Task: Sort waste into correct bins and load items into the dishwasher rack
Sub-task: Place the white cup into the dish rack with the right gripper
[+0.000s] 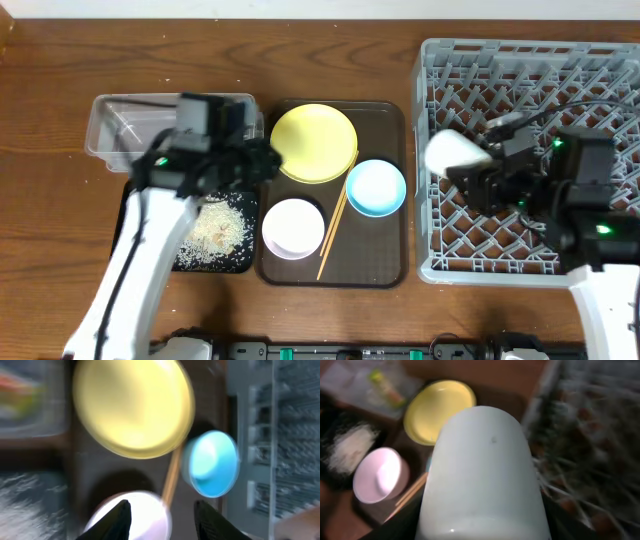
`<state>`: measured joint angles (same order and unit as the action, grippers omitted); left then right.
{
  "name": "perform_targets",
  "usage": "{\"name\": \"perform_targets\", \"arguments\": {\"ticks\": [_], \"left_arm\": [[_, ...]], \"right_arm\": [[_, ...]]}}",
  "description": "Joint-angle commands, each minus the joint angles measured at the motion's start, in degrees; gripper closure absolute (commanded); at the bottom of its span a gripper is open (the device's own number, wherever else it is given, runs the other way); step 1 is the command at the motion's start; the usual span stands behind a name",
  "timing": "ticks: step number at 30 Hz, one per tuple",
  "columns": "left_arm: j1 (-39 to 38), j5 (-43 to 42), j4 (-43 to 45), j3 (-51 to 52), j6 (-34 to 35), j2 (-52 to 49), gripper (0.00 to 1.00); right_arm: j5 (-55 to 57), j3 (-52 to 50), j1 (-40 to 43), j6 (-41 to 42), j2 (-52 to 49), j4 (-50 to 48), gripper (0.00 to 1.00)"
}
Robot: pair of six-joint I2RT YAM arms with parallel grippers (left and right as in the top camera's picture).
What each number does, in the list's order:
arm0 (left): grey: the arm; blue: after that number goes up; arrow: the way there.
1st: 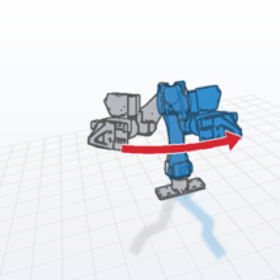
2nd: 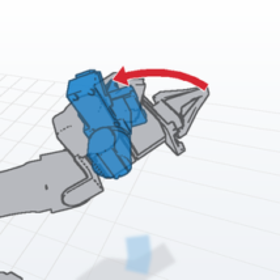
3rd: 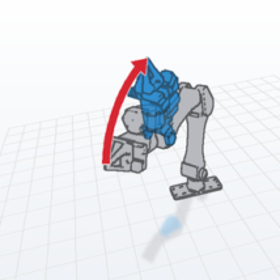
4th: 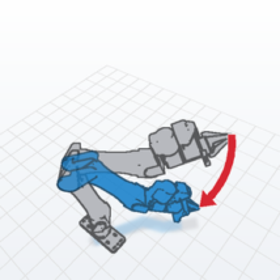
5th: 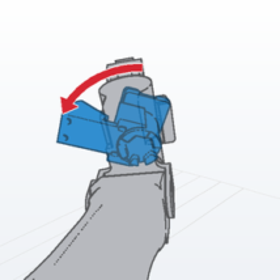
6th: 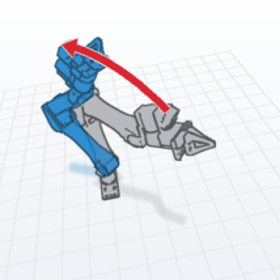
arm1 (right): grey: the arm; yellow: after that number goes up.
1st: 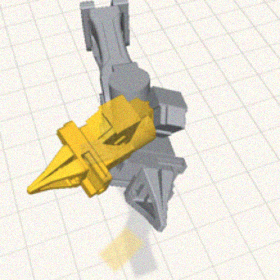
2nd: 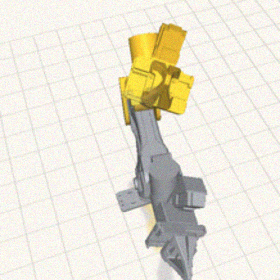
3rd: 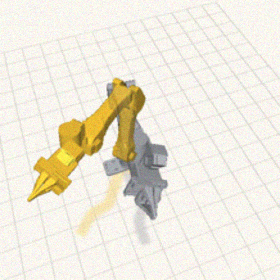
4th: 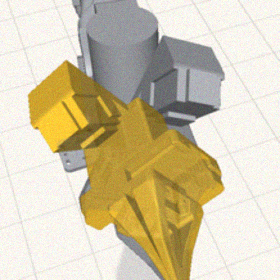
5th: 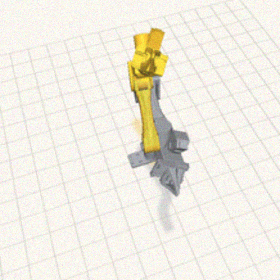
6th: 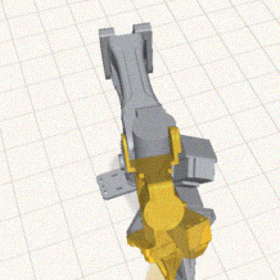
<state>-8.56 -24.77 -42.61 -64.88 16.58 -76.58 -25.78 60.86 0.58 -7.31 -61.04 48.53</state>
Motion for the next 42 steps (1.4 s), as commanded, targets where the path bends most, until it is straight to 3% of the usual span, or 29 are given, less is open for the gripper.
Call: {"name": "perform_targets", "arguments": {"ticks": [1, 8, 13, 30, 42], "left_arm": [[2.5, 8.6, -3.1, -0.3, -1.4, 3.7, 0.56], [5.2, 11.4, -6.6, -0.3, -1.4, 6.3, 0.56], [5.2, 11.4, -6.9, -0.3, -1.3, 6.2, 0.56], [5.2, 11.4, -7.7, -0.3, -1.4, 6.2, 0.56], [5.2, 11.4, -8.1, -0.3, -1.4, 6.2, 0.56]], "right_arm": [[12.1, 5.8, 0.0, 3.6, 1.0, 6.5, 0.99], [20.8, 13.2, 4.3, 9.9, -2.1, 24.7, 0.99], [22.2, 14.8, 8.5, 10.7, -6.3, 30.6, 0.99], [27.7, 14.8, 12.2, 11.5, -20.0, 30.6, 0.99], [27.5, 10.9, 12.2, 13.7, -22.9, 27.3, 0.99]]}}
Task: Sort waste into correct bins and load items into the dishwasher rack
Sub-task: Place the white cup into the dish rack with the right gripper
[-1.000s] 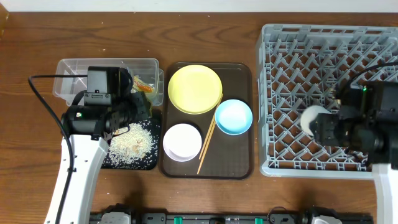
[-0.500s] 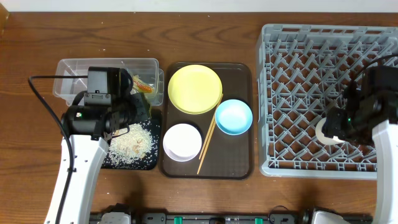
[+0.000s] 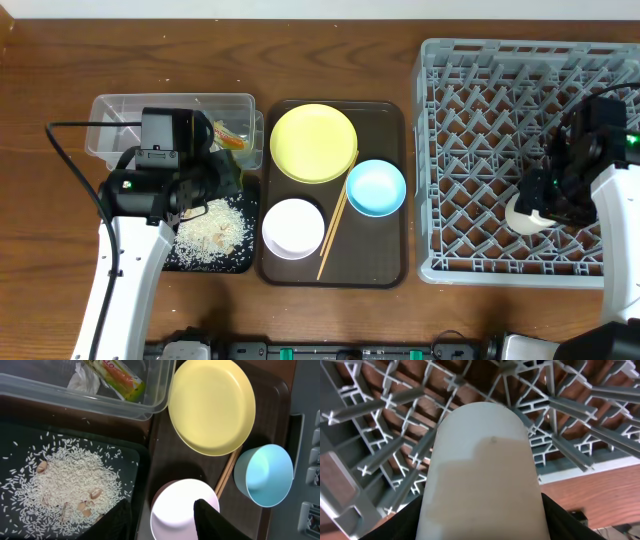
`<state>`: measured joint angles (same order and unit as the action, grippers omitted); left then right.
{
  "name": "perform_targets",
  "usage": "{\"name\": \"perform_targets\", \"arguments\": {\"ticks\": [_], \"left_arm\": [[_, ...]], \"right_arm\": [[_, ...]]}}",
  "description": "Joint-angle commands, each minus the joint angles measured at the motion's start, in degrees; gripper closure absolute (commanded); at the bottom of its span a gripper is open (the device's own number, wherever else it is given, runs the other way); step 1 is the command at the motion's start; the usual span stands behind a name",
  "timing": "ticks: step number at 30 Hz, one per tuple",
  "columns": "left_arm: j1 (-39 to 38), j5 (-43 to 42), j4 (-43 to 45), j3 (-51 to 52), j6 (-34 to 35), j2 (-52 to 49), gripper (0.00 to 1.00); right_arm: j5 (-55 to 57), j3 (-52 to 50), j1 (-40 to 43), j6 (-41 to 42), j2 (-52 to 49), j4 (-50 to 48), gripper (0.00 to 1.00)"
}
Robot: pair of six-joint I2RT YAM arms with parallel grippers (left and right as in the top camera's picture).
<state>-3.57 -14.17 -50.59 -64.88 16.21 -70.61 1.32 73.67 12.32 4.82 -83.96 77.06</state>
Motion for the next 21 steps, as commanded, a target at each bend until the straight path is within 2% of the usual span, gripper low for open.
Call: {"name": "perform_targets", "arguments": {"ticks": [1, 9, 11, 13, 18, 19, 21], "left_arm": [[0.2, 0.8, -0.2, -0.3, -1.0, 0.3, 0.56], [0.2, 0.8, -0.2, -0.3, -1.0, 0.3, 0.56], [0.2, 0.8, -0.2, -0.3, -1.0, 0.3, 0.56], [0.2, 0.7, -0.2, -0.3, -1.0, 0.3, 0.56], [0.2, 0.8, -0.6, -0.3, -1.0, 0.3, 0.55], [0.2, 0.8, -0.9, -0.3, -1.0, 0.3, 0.55], [0.2, 0.8, -1.3, -0.2, -1.0, 0.3, 0.55]], "right_arm": [[0.1, -2.8, 0.4, 1.6, 0.0, -2.2, 0.99], [-0.7, -11.3, 0.4, 2.0, 0.0, -11.4, 0.96], [-0.8, -13.7, 0.4, 2.0, 0.0, -14.1, 0.87], [-0.8, -15.5, 0.4, 2.0, 0.0, -16.3, 0.85], [-1.4, -15.1, 0.4, 2.0, 0.1, -17.0, 0.54], [-2.4, -14.8, 0.4, 2.0, 0.1, -16.9, 0.50], [-4.7, -13.7, 0.4, 2.0, 0.1, -16.3, 0.47]]}}
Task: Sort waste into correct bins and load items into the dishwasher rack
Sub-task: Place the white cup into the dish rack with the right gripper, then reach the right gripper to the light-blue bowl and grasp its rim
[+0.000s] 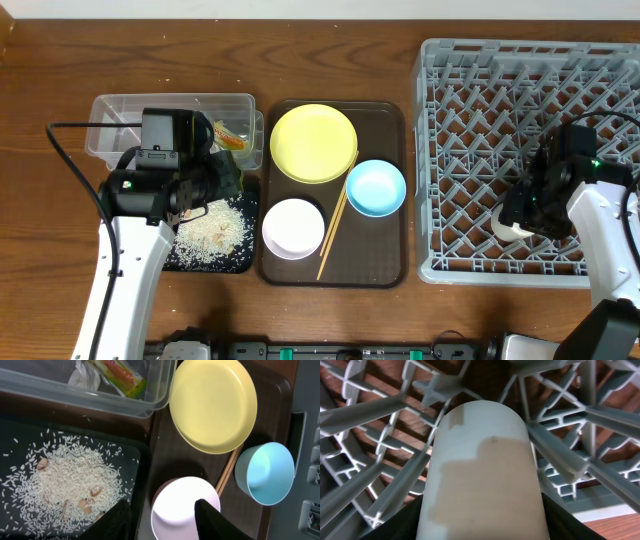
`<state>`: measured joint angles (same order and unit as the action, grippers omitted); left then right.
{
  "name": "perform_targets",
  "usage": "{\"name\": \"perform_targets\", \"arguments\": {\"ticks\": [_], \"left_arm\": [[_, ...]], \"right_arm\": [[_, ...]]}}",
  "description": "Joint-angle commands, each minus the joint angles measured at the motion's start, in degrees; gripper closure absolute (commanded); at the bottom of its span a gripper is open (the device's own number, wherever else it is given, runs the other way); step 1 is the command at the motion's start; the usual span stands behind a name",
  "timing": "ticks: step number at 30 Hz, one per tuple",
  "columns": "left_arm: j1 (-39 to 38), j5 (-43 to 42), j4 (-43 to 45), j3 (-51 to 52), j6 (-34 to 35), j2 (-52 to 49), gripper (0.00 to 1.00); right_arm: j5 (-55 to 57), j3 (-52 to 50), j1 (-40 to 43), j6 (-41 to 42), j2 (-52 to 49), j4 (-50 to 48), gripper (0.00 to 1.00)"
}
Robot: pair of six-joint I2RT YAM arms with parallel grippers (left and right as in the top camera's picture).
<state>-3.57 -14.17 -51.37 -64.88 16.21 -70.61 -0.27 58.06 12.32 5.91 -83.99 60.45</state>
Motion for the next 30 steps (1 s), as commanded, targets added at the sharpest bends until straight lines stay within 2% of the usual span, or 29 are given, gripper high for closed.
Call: {"name": "perform_targets", "arguments": {"ticks": [1, 3, 8, 15, 21, 30], "left_arm": [[0.2, 0.8, -0.7, -0.2, -1.0, 0.3, 0.50], [0.2, 0.8, -1.1, -0.2, -1.0, 0.3, 0.47], [0.2, 0.8, -1.9, -0.2, -1.0, 0.3, 0.44], [0.2, 0.8, -2.9, -0.2, -1.0, 0.3, 0.44], [-1.2, 0.7, -3.9, 0.0, -1.2, 0.2, 0.44], [-12.0, 2.0, -3.3, 1.0, -1.2, -2.9, 0.44]], "right_arm": [[-4.4, 2.8, 0.4, 0.9, 0.1, 0.7, 0.44], [-5.9, 5.2, 0.4, 0.9, 0.1, 2.2, 0.33], [-5.6, 12.2, 0.4, 0.3, 0.1, 7.4, 0.28], [-5.6, 15.4, 0.4, 0.3, 0.1, 11.8, 0.28], [-5.6, 15.4, 0.3, -1.4, 1.0, 11.2, 0.26], [-9.6, 15.4, 0.3, -3.9, 8.2, 9.9, 0.25]]}}
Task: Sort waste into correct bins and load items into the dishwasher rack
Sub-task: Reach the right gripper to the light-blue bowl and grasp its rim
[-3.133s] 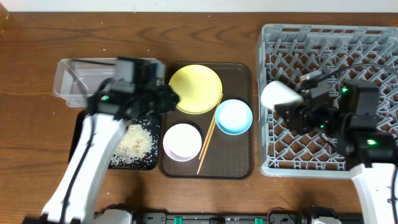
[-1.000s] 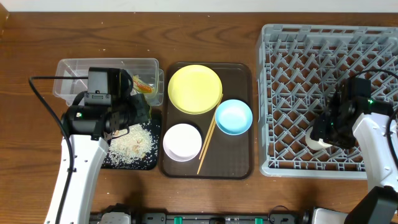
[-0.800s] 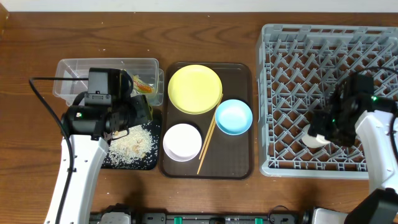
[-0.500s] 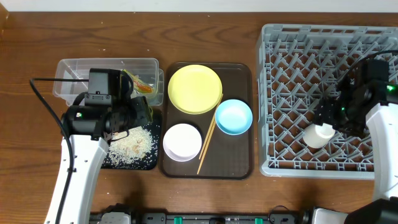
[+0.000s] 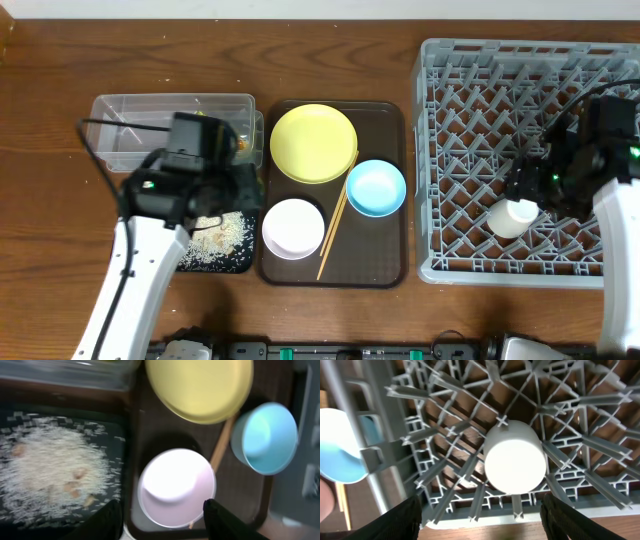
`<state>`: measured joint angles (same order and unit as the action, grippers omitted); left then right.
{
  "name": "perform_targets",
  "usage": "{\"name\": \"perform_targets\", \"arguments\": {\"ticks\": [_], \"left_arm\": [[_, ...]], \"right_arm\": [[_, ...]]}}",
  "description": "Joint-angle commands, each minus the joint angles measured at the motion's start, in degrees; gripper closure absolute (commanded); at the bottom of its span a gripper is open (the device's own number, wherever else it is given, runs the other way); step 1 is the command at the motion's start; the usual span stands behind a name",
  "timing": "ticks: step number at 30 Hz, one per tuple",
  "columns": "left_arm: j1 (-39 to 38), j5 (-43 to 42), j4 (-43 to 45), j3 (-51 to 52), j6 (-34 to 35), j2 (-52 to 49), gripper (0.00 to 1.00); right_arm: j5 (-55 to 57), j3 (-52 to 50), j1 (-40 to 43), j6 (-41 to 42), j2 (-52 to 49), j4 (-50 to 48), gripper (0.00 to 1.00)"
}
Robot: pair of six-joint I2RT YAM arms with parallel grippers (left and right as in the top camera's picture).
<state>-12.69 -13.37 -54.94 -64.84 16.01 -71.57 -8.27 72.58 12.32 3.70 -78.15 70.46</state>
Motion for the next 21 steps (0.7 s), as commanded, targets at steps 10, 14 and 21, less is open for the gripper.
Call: {"name": "perform_targets", "arguments": {"ticks": [10, 14, 21], "left_arm": [[-14.7, 4.1, 1.3, 1.0, -0.9, -12.8, 0.44], [-14.4, 7.0, 1.2, 1.0, 1.3, -12.4, 0.43], [-9.2, 10.0, 0.5, 1.0, 1.7, -5.6, 0.37]], "right_arm": [[-7.8, 0.9, -1.4, -4.7, 3.8, -1.2, 0.27], [-8.2, 0.9, -6.0, -4.7, 3.8, -3.4, 0.27], [-8.1, 0.9, -17.2, -5.1, 3.7, -9.2, 0.22]]}}
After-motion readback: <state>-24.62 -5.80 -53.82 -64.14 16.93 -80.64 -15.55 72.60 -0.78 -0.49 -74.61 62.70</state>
